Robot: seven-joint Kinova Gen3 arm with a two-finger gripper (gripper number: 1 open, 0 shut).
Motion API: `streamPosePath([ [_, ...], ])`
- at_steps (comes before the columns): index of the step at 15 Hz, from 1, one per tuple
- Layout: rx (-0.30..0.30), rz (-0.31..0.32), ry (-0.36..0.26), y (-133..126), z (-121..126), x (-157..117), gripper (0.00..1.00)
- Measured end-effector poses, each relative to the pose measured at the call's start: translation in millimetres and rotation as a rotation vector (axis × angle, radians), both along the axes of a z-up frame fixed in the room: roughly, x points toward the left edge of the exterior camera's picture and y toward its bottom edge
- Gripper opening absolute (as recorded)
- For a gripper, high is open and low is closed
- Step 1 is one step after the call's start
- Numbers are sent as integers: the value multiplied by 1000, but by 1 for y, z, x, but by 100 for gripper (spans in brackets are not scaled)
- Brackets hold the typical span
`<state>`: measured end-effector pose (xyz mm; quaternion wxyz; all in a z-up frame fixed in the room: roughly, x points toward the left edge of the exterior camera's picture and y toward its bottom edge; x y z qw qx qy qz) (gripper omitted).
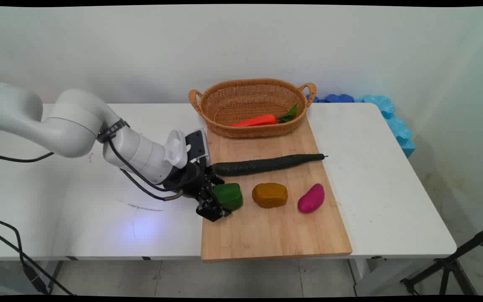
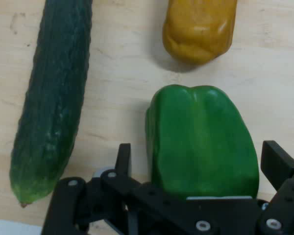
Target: Pick up the potato from the cutting board
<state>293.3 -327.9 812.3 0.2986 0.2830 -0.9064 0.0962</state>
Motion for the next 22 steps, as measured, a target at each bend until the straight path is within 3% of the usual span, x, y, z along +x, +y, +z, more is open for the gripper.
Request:
streamPosePath([
  [5, -8, -1, 0, -1, 1, -2, 100],
  [11, 5, -5, 5, -6, 27, -9, 100],
  [16, 14, -17, 8, -17, 50, -25, 100],
  [22, 20, -27, -4, -32, 57, -51, 100],
])
